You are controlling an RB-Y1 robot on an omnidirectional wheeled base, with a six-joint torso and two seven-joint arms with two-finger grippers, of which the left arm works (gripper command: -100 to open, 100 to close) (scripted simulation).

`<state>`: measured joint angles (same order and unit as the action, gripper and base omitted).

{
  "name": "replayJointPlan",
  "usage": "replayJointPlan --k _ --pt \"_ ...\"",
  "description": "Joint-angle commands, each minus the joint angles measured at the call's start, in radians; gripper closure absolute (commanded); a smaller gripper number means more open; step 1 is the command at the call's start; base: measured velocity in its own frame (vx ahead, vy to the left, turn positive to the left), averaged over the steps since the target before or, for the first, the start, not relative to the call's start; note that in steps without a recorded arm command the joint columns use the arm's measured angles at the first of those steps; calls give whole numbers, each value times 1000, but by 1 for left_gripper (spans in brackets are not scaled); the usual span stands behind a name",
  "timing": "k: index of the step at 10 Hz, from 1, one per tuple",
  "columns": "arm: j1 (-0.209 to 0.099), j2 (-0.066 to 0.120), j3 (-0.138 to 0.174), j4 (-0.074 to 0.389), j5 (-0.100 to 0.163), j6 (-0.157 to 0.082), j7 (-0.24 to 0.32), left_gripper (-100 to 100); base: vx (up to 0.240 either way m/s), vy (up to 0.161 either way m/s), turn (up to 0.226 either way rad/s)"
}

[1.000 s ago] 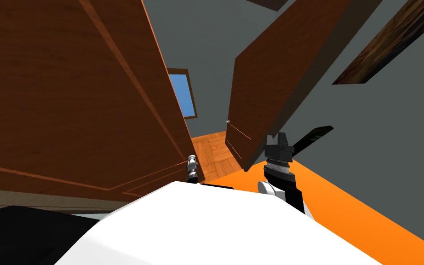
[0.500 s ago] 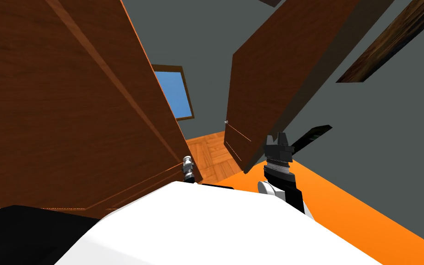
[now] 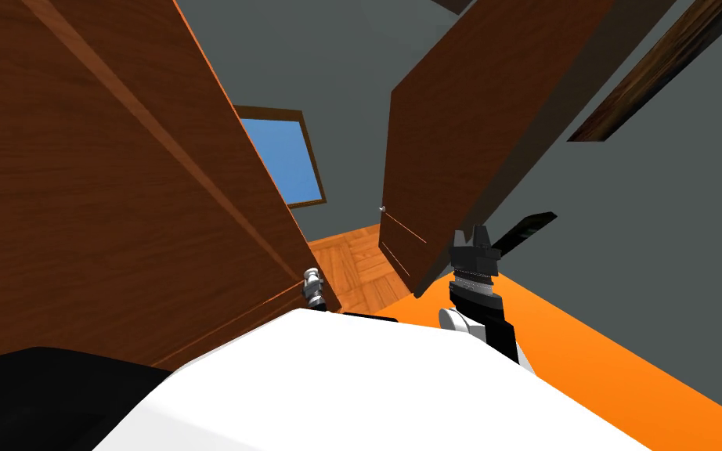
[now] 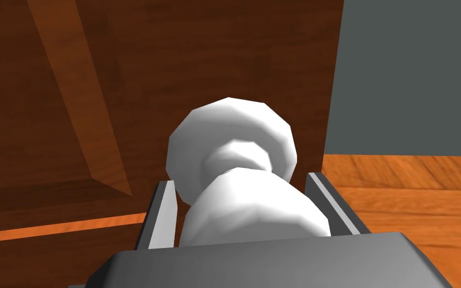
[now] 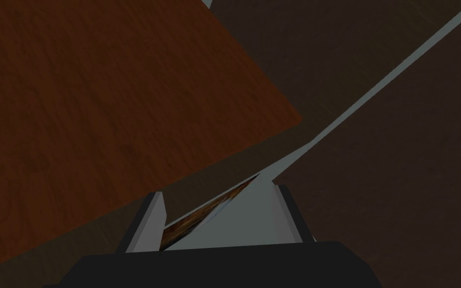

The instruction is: Push the door open

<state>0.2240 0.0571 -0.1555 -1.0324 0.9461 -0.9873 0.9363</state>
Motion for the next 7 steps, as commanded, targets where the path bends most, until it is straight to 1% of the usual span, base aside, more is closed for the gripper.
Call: replayJointPlan --k 1,7 --pt "2 14 33 12 19 -20 7 100 105 12 -58" --pt "31 18 101 -10 75 -37 0 100 97 20 -67"
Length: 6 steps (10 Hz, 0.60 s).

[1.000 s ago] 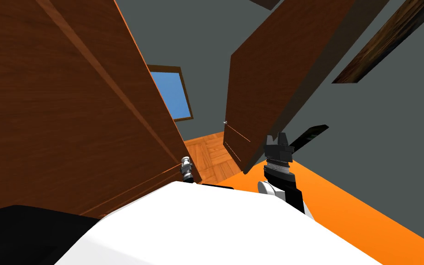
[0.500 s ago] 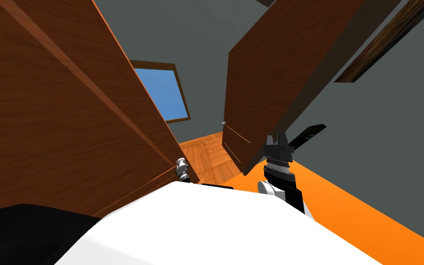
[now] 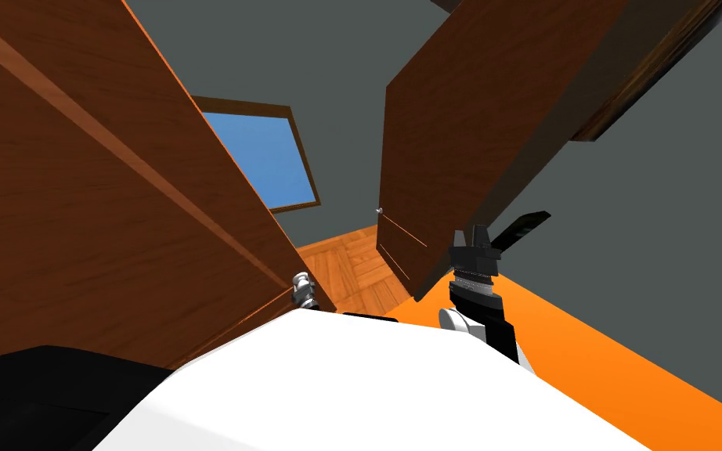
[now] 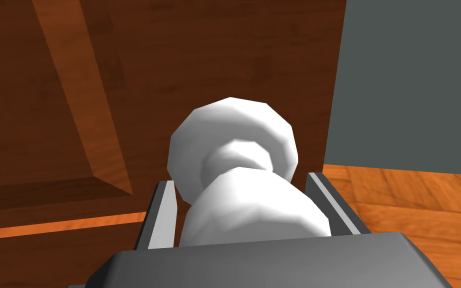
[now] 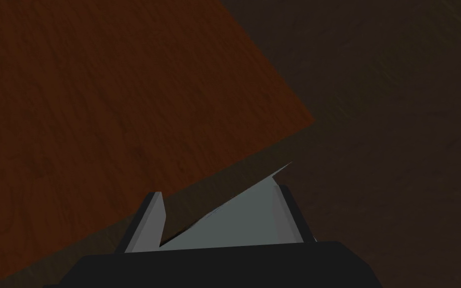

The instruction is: Push the door open

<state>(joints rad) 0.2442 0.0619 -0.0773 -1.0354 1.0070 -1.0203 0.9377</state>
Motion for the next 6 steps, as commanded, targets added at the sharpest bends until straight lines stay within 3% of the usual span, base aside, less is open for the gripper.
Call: replayJointPlan --k 1,6 --pt "16 14 34 -11 23 -7 -3 100 92 25 -78" --pt "38 12 85 -27 64 -20 -8 100 97 24 -56"
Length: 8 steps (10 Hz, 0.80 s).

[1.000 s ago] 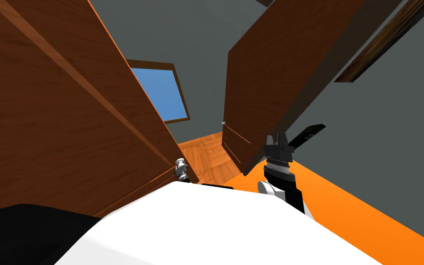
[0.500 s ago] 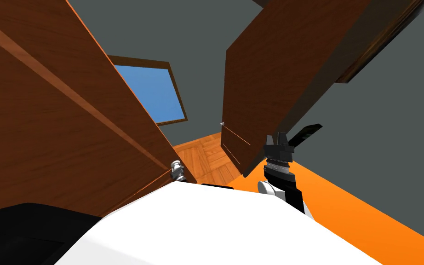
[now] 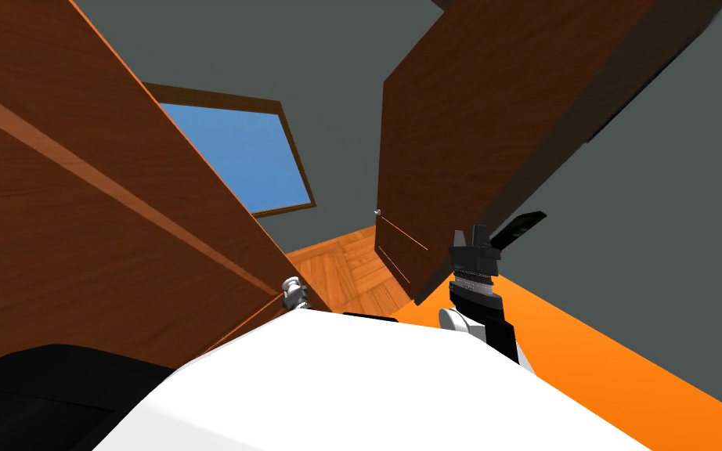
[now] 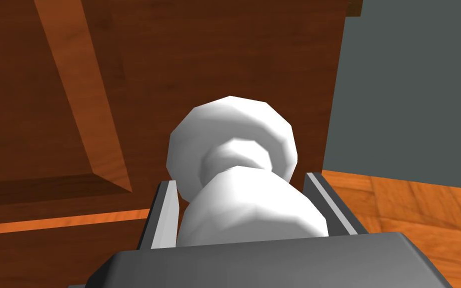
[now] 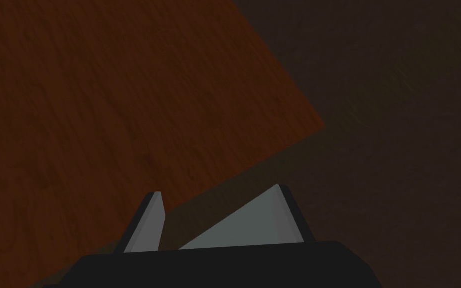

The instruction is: Push the door open

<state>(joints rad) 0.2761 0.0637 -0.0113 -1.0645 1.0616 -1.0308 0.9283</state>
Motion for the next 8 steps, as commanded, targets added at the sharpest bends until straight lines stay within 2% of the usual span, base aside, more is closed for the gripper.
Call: replayJointPlan --k 1,4,7,8 --pt "10 9 28 -1 17 -11 0 100 106 28 -46" --pt "25 5 61 -12 44 -20 -3 100 90 23 -59" --pt "39 -2 94 -23 71 -28 -6 100 169 40 -43" --pt "36 -3 84 -13 66 -21 -4 100 83 35 17"
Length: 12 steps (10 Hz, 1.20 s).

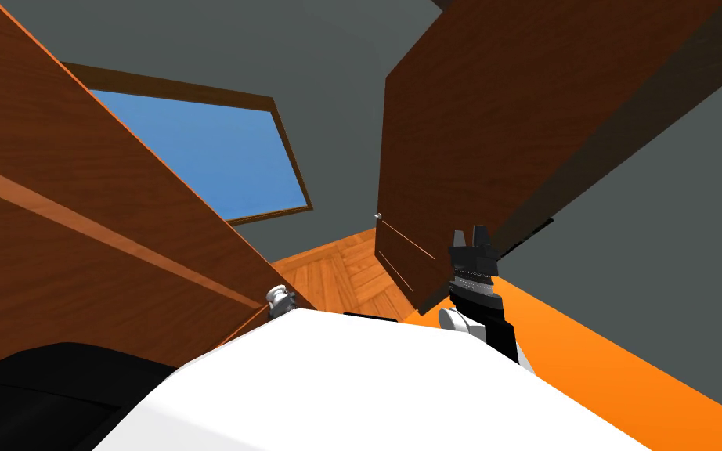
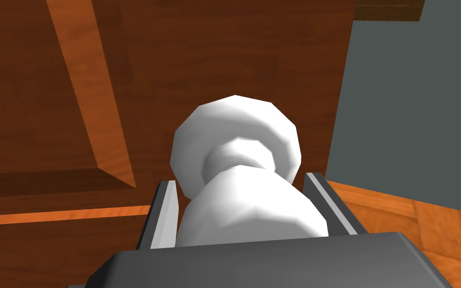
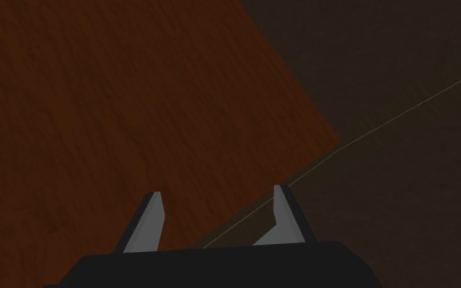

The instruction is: Push the door open

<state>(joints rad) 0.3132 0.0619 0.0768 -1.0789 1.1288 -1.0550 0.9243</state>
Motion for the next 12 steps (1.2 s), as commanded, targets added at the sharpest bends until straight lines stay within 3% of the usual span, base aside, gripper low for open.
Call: replayJointPlan --k 1,12 --pt "1 4 32 2 11 -4 -2 100 90 100 -50" --pt "6 0 192 10 67 -27 -15 100 104 119 -29"
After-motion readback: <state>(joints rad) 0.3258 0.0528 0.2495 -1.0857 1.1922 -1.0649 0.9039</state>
